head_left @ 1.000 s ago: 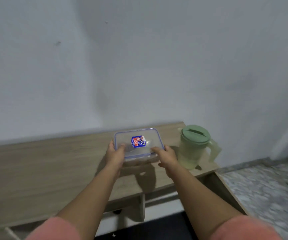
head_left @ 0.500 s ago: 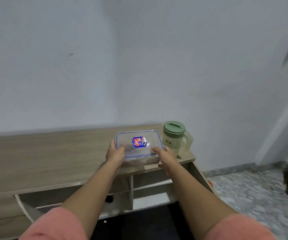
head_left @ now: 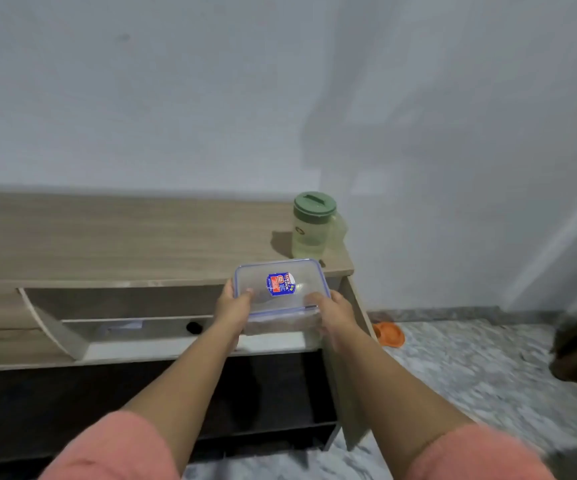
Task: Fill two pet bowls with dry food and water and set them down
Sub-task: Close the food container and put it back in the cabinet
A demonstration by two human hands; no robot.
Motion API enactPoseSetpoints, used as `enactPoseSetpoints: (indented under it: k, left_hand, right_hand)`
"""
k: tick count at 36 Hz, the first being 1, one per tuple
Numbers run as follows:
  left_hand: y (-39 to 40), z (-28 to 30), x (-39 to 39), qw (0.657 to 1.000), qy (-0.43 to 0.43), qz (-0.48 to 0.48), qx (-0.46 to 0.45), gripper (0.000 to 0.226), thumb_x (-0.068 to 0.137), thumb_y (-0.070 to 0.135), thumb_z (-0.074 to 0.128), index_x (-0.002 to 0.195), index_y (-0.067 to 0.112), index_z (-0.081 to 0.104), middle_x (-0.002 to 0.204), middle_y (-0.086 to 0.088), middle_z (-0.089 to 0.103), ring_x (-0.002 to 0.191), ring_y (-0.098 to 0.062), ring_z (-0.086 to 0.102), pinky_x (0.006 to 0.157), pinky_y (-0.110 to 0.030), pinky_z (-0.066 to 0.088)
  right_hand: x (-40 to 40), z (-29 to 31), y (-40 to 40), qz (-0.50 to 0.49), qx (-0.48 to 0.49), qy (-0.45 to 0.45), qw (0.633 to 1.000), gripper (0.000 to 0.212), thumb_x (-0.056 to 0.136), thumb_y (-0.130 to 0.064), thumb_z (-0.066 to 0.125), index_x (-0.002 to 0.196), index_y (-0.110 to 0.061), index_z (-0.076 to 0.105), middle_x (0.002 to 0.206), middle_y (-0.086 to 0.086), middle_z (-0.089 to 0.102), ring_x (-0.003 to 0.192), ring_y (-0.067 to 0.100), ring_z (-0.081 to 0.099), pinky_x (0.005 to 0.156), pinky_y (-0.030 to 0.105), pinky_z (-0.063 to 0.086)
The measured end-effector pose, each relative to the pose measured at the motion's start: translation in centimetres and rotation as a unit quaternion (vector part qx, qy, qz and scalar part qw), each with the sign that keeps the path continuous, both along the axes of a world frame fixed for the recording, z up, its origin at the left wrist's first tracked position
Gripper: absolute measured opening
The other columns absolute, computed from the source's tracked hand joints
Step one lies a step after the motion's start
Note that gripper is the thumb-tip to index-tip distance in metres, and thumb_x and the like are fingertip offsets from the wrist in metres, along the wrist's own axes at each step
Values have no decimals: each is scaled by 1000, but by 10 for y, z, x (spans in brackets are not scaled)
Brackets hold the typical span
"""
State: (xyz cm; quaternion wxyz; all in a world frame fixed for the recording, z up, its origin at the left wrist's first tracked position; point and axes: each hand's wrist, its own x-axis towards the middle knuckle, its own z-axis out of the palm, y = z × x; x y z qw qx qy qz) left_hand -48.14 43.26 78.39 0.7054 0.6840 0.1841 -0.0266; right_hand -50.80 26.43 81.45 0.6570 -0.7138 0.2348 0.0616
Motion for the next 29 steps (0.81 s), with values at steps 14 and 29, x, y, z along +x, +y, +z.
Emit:
enactPoseSetpoints:
  k: [14, 29]
  left_hand:
    - [-12, -74, -21, 996, 70, -57, 8, 37, 99, 18, 46, 132, 33, 49, 119, -2, 64, 108, -27, 62, 97, -53, 49]
    - [-16, -212, 72, 997, 16, -73, 35, 37, 99, 23, 46, 136, 29, 43, 121, -6, 63, 101, -27, 66, 73, -41, 59]
  right_hand:
    - [-28, -76, -13, -38, 53, 43, 997, 24, 86, -13, 61, 109, -18, 56, 87, 0, 62, 74, 9, 58, 58, 21, 45]
    - [52, -222, -18, -52, 52, -40, 996, 22, 80, -15, 62, 102, -12, 65, 89, 7, 66, 74, 19, 61, 63, 28, 48]
